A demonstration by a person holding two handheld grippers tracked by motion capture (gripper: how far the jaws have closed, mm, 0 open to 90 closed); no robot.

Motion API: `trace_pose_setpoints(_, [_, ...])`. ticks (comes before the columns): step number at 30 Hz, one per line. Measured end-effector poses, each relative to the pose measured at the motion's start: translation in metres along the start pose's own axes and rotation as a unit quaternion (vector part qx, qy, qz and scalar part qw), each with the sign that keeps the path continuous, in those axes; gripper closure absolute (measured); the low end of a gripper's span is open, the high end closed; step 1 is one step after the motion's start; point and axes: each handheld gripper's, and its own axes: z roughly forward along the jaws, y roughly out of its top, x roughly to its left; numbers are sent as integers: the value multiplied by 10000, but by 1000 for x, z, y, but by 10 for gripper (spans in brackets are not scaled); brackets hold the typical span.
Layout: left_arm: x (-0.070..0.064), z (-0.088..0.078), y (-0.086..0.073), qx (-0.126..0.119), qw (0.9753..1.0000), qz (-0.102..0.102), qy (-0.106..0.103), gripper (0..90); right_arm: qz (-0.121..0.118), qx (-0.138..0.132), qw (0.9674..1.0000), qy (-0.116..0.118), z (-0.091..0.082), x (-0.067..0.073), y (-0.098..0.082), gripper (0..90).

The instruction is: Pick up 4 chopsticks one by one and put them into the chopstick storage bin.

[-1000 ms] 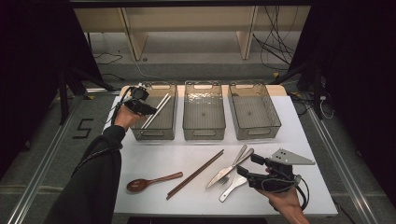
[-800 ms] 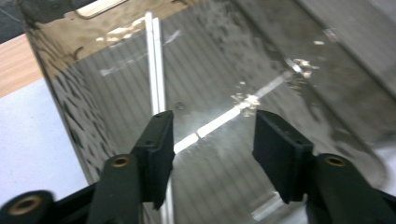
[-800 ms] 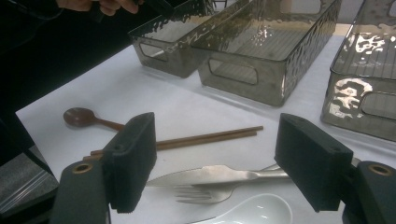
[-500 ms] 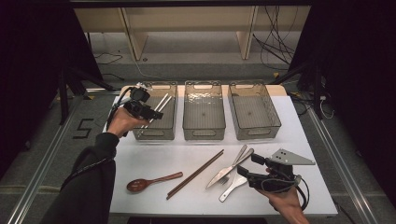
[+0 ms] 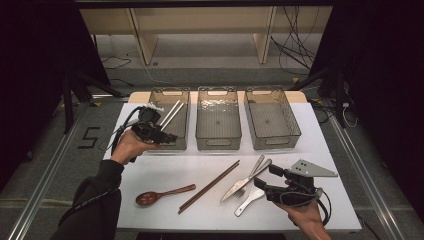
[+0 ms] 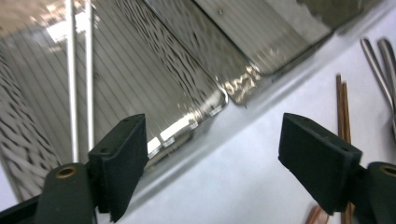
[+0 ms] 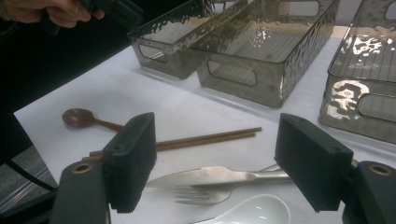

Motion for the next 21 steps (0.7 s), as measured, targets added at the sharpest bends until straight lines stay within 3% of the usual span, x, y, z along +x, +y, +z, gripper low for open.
trace_pose_setpoints(10, [-27,8,-13,279,9988,361,-164,174,-12,22,10000,-17,1,0,0,299])
trace_pose_setpoints(21, [-62,23,-29,622,9952,697,-273,157,-16,21,10000,-11,1,1,0,299])
